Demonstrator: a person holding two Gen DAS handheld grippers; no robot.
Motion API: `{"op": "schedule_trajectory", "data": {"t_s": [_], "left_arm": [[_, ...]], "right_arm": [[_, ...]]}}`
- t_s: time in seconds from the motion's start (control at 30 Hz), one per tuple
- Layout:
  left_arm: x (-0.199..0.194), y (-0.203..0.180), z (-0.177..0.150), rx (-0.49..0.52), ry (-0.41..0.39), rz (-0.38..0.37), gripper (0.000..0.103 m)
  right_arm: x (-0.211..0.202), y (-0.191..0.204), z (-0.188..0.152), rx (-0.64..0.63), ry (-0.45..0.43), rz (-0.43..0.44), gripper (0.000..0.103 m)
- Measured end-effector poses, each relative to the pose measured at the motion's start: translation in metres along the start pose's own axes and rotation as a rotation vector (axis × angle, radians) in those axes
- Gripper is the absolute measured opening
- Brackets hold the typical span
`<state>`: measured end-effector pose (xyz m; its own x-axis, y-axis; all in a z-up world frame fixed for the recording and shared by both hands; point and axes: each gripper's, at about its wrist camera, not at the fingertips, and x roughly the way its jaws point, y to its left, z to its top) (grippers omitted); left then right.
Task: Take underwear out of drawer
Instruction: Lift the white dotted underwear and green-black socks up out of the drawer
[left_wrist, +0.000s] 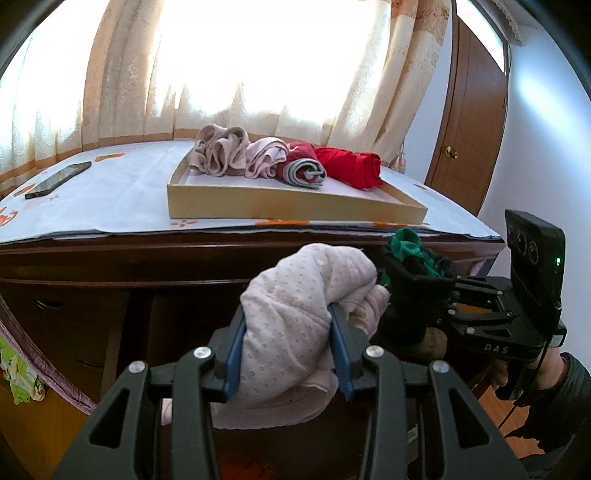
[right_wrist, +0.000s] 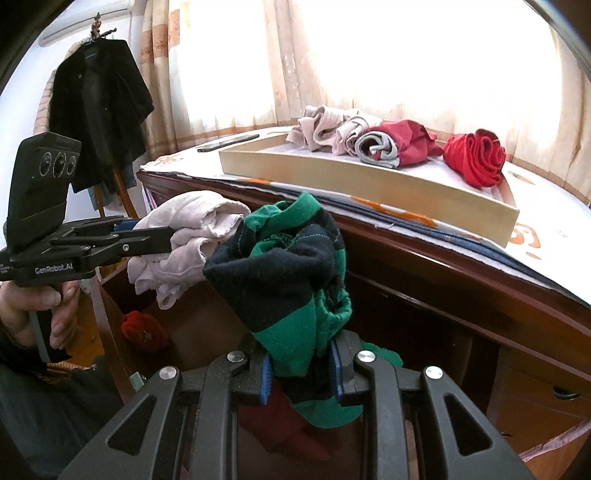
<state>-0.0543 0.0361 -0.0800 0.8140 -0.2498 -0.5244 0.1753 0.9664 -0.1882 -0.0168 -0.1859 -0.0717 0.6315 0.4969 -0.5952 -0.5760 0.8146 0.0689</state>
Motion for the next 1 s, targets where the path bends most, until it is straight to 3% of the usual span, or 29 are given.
{"op": "schedule_trajectory", "data": {"t_s": [1.0], "left_arm": [[-0.014, -0.008, -0.001, 0.023, -0.099, 0.028, 0.040]], "right_arm": [[-0.024, 0.006, -0.007, -0.025, -0.159, -0.022, 0.026]]}}
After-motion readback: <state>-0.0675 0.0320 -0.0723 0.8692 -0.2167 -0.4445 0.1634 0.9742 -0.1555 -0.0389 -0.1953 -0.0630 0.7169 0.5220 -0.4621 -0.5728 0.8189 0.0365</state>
